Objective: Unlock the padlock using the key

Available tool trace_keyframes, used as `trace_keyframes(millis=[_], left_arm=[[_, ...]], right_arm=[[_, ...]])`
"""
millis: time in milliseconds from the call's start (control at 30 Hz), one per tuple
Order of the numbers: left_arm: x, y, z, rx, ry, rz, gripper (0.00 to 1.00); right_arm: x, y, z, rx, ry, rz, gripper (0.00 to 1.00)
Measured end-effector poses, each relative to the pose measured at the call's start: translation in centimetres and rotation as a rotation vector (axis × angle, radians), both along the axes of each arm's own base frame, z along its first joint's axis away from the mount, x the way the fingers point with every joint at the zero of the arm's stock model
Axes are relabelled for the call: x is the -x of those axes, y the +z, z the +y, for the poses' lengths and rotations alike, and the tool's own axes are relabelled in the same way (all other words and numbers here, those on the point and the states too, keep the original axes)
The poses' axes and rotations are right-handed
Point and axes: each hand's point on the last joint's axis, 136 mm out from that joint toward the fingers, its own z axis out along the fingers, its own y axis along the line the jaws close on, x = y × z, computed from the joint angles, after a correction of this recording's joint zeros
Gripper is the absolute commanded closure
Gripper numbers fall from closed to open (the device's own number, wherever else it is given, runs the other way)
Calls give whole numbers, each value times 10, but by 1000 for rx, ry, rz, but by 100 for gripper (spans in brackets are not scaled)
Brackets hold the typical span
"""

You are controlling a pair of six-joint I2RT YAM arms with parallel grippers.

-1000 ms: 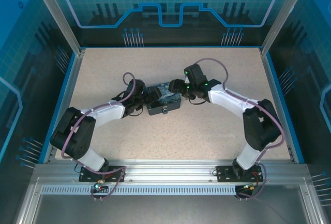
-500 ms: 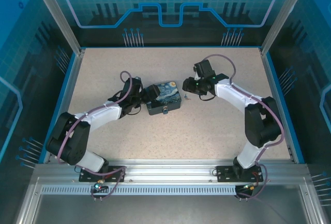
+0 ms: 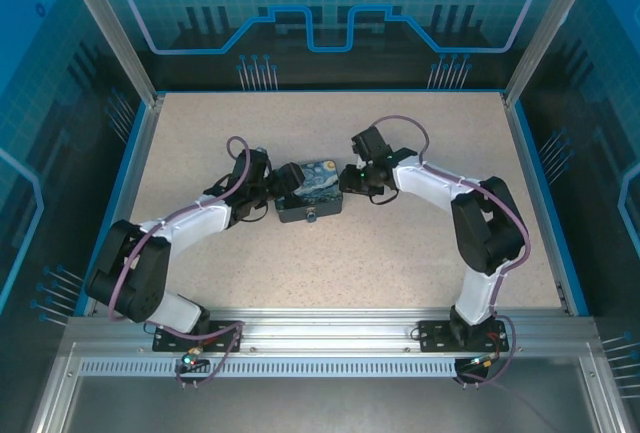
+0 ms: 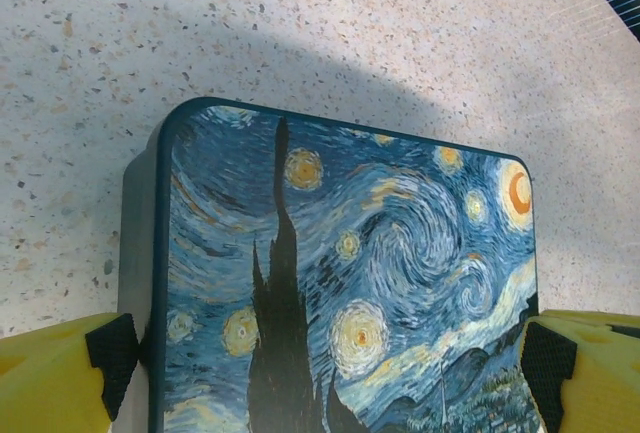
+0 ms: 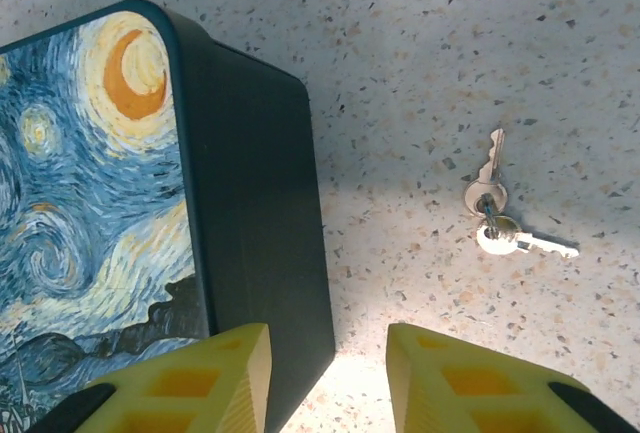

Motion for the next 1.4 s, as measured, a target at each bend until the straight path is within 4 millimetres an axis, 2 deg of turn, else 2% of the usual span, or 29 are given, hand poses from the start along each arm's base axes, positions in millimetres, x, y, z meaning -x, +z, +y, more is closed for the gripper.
trace_keyframes(millis=[200,367,500,667,767,1400], left_arm=[[-2,-5,4,-6,11,11,1],[-4,-5,8,-11,18,9,1],[-5,-5,11,-11,24,9,1],[-5,-3,13,-10,31,5,1],[-6,-2,15,-10,34,4,1],[-6,-2,15,-10,35,4,1]], right_arm=[[-7,-1,-21,71,-37,-3,62],[-30,5,-30,138,-40,-43,60],[-42,-11,-29,202,3,-35,59],[-40,-36,-36,284,56,13,59],[-37,-45,-38,309,81,33,60],[-40,-59,-36,355,154,38,64]])
